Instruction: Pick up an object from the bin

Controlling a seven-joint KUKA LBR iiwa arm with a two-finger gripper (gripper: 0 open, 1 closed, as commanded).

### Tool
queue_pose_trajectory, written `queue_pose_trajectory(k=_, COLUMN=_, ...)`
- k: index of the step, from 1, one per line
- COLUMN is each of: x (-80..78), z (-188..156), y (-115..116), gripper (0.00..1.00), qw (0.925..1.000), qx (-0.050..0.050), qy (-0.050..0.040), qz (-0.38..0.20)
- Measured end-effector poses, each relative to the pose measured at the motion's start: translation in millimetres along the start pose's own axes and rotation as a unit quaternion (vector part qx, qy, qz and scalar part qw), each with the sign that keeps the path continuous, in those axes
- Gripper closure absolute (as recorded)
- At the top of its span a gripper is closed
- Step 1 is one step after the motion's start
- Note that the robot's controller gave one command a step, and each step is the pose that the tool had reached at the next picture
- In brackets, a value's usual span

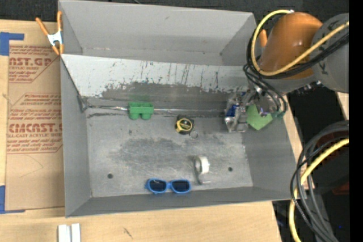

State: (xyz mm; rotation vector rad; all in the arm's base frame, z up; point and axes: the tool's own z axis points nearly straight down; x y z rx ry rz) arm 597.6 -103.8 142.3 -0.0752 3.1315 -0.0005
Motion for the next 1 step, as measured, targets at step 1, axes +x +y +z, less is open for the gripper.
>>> queue_pose_trajectory(k=1, x=-2.1, z=-43.8, y=0.6, gripper=1.0, qw=1.0, qx=0.0, qy=0.0008, qz=0.0)
